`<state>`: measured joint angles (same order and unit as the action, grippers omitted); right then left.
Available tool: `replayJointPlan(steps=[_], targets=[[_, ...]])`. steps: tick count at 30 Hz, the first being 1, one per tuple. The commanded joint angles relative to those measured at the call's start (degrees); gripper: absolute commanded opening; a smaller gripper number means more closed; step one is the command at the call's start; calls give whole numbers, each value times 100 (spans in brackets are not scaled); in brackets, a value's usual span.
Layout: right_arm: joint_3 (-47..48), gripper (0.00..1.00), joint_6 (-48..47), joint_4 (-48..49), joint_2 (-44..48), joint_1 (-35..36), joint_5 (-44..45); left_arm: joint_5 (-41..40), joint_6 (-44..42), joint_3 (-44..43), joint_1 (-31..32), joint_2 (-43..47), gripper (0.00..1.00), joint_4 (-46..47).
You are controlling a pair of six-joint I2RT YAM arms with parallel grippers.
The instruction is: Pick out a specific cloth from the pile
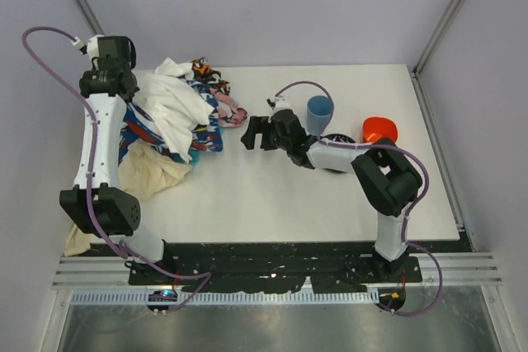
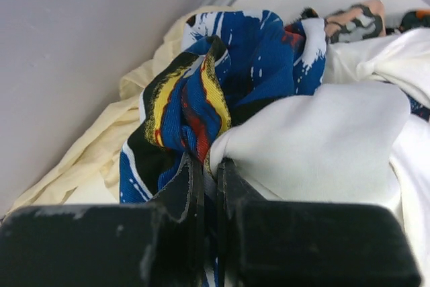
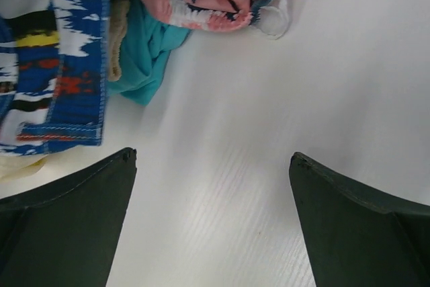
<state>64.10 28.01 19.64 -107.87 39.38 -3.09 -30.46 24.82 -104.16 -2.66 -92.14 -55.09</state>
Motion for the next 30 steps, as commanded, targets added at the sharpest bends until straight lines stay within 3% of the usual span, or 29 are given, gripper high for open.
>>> replayJointPlan(steps=[1,7,17,20,25,27,30], targets=[[744,97,249,-679,-425,184,950,-663,-3,-649,-349,-93,0,157],[1693,79,407,-997,-1244,316,636,-874,-57,-930,-516,-453,0,87],[3125,73,635,-1216,-2369,765,397,-663,5,-1071,-587,-674,0,-46],[3846,67,732,-1514,-2860,800,169,-593,14,-1063,-622,-665,0,-19],[5040,65,793,-1876,-3642,879,-68,-461,58,-1054,-631,-656,0,7],[5296,58,820,-1929,-3836,923,-182,-417,76,-1019,-631,-665,0,25],[5350,28,794,-1868,-3864,923,-402,-400,154,-905,-631,-674,0,69]])
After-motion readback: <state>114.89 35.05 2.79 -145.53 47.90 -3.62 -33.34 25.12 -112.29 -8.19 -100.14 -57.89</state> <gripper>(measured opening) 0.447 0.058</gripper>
